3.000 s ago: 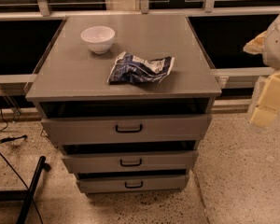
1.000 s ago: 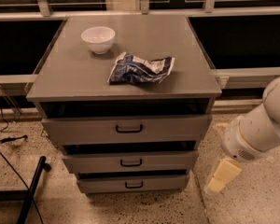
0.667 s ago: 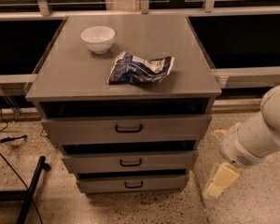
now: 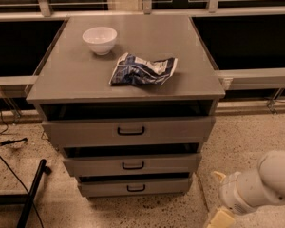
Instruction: Open bottom drawer
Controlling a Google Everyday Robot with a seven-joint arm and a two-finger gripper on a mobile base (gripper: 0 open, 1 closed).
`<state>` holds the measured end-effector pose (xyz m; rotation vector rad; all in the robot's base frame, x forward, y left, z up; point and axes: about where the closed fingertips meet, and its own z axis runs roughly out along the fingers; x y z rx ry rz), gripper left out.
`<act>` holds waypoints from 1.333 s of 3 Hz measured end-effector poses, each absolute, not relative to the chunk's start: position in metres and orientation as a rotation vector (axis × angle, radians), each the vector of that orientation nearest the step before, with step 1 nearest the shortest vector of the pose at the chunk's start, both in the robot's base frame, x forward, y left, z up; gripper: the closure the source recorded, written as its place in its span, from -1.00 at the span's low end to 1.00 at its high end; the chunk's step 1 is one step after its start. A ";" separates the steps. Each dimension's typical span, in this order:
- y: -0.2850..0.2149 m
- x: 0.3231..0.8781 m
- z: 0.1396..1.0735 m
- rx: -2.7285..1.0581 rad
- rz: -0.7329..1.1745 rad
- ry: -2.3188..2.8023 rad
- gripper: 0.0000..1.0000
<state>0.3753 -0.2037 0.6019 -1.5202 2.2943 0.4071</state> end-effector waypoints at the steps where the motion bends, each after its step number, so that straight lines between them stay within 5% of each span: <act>1: -0.194 0.354 0.533 -1.461 0.444 2.288 -1.00; 4: -0.192 0.372 0.495 -1.510 0.258 2.197 -1.00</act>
Offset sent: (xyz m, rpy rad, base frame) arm -0.0213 0.0094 -0.0691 0.0446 -0.0033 -0.0310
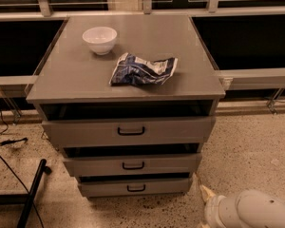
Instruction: Open bottom drawer
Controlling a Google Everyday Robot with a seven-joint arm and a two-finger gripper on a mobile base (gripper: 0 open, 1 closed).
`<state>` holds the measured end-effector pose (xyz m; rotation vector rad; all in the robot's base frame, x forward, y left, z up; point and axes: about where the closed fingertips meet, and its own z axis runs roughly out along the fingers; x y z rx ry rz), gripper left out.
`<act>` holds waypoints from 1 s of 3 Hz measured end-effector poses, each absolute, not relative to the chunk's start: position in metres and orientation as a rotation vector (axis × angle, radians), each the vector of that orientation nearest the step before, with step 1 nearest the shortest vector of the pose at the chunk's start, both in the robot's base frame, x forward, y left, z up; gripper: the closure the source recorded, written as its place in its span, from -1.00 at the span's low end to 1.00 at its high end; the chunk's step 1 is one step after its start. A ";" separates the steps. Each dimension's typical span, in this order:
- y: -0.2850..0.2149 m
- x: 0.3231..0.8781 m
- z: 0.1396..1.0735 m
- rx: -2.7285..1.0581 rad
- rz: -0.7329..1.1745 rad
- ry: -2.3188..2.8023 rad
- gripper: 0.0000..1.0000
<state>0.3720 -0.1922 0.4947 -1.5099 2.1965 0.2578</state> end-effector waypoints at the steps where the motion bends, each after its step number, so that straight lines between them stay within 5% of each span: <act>1: -0.191 0.395 0.474 -1.572 0.150 2.094 -1.00; 3: -0.193 0.441 0.421 -1.656 0.116 1.932 -1.00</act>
Offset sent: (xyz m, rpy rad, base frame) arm 0.0838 0.0007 -0.0754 -0.0661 -0.2902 0.2172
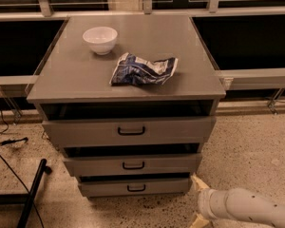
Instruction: Open bottom drawer
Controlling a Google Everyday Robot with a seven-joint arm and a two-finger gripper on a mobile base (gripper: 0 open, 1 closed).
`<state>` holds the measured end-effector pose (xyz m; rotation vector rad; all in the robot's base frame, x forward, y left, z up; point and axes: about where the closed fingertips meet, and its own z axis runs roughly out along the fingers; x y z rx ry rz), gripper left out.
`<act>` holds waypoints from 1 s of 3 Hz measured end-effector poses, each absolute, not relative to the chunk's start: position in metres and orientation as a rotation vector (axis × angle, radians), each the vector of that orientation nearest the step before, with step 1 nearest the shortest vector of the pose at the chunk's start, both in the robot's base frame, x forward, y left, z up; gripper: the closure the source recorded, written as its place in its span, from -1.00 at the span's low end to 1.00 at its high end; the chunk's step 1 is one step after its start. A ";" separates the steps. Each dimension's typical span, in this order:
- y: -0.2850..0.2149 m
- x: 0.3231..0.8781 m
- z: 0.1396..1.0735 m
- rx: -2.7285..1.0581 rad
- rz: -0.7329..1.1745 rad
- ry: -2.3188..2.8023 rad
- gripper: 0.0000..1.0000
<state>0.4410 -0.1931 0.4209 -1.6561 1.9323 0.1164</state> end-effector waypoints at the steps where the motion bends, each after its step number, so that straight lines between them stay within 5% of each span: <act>1: -0.199 0.464 0.379 -1.636 0.172 1.956 -1.00; 3: -0.195 0.468 0.373 -1.639 0.159 1.943 -1.00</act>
Offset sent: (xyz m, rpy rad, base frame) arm 0.0209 -0.0048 -0.0369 0.0266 0.0321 -0.0079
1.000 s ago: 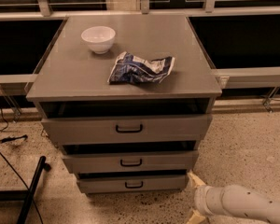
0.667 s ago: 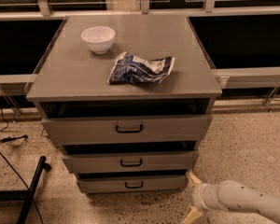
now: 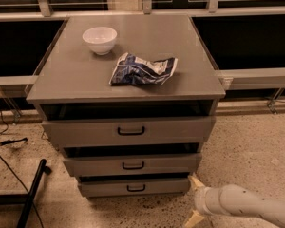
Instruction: Open bottom drawer
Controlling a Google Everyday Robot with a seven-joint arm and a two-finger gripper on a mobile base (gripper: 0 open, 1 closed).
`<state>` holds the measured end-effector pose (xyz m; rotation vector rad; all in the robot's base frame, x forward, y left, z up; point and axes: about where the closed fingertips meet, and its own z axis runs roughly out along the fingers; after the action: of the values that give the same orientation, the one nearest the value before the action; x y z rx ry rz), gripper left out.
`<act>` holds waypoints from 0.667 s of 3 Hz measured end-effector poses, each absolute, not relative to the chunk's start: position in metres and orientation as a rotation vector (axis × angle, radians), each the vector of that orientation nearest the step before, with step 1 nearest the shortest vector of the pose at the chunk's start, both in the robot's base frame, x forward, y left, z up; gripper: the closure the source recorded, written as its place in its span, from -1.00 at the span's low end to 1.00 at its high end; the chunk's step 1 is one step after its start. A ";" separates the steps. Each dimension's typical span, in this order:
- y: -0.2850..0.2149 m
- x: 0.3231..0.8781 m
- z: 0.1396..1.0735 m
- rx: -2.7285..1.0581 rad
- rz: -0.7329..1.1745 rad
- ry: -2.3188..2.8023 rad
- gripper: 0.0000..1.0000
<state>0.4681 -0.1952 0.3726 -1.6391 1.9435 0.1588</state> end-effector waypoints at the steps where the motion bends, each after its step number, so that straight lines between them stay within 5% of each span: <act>1: -0.181 0.467 0.351 -1.672 0.184 1.913 -1.00; 2: -0.164 0.469 0.317 -1.677 0.236 1.906 -1.00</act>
Offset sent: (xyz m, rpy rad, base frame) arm 0.0067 0.0514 -0.1023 0.0714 0.0598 0.0691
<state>0.4694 -0.1641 0.3169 -1.6771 1.9061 0.2356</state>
